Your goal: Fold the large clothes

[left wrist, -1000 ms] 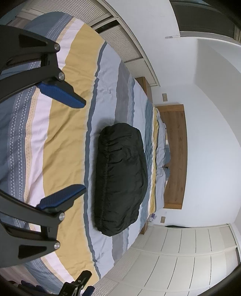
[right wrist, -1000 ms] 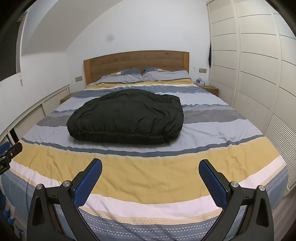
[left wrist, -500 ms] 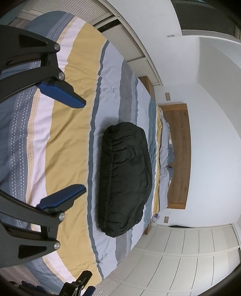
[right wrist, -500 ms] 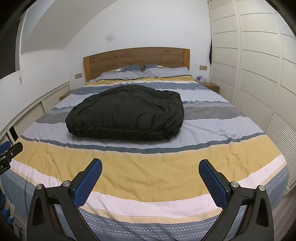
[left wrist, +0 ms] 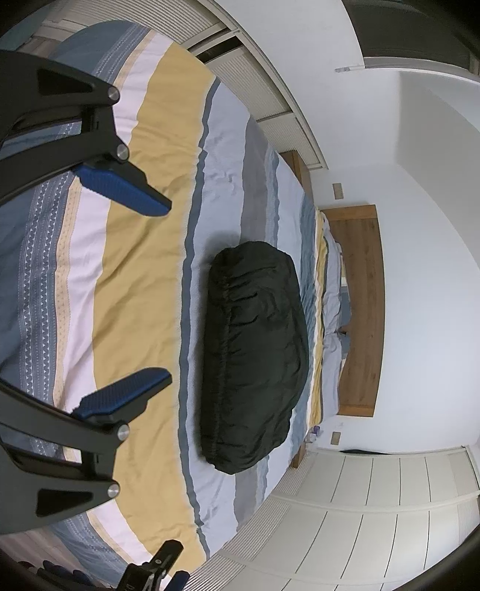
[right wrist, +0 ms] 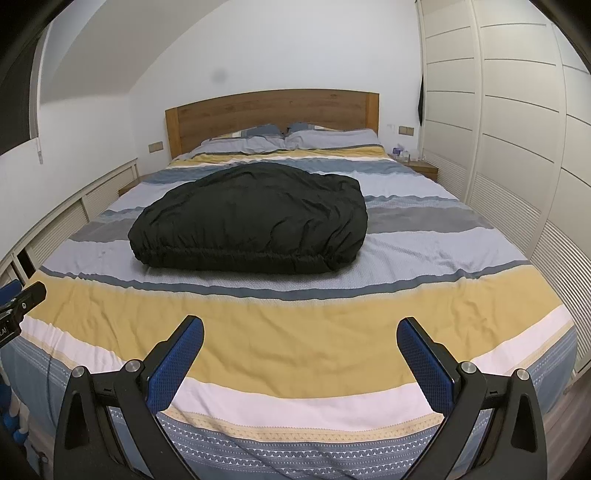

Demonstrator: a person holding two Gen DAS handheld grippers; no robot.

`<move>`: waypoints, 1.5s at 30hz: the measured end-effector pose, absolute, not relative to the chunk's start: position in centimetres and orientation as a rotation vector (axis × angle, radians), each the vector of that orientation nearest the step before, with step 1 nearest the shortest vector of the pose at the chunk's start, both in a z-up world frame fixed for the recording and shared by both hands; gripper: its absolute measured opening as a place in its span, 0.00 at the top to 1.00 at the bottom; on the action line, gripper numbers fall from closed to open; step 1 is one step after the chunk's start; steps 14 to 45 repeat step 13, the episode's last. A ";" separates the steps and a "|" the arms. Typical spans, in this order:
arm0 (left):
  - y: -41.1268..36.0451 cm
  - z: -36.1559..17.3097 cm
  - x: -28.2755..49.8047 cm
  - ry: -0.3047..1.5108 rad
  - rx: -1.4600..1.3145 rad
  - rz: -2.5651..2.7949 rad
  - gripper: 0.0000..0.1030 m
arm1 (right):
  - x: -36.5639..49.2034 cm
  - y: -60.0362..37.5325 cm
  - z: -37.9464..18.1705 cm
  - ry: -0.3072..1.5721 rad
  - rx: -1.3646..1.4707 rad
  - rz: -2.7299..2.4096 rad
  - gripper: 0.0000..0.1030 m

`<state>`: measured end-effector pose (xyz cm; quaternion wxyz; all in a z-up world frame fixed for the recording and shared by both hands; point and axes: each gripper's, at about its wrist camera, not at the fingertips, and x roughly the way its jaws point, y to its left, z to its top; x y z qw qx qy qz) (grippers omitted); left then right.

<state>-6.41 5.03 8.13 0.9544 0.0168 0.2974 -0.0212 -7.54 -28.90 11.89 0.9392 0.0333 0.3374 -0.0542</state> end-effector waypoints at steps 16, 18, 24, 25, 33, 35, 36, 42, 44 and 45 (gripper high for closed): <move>5.2 8.2 -6.4 0.604 0.032 -0.046 0.19 | -7.8 -29.1 12.0 0.686 0.068 -0.114 0.01; 5.2 8.2 -6.4 0.604 0.032 -0.046 0.19 | -7.8 -29.1 12.0 0.686 0.068 -0.114 0.01; 5.2 8.2 -6.4 0.604 0.032 -0.046 0.19 | -7.8 -29.1 12.0 0.686 0.068 -0.114 0.01; 5.2 8.2 -6.4 0.604 0.032 -0.046 0.19 | -7.8 -29.1 12.0 0.686 0.068 -0.114 0.01; 5.2 8.2 -6.4 0.604 0.032 -0.046 0.19 | -7.8 -29.1 12.0 0.686 0.068 -0.114 0.01; 5.2 8.2 -6.4 0.604 0.032 -0.046 0.19 | -7.8 -29.1 12.0 0.686 0.068 -0.114 0.01; 5.2 8.2 -6.4 0.604 0.032 -0.046 0.19 | -7.8 -29.1 12.0 0.686 0.068 -0.114 0.01; 5.2 8.2 -6.4 0.604 0.032 -0.046 0.19 | -7.8 -29.1 12.0 0.686 0.068 -0.114 0.01; 5.2 8.2 -6.4 0.604 0.032 -0.046 0.19 | -7.8 -29.1 12.0 0.686 0.068 -0.114 0.01; 5.2 8.2 -6.4 0.604 0.032 -0.046 0.19 | -7.8 -29.1 12.0 0.686 0.068 -0.114 0.01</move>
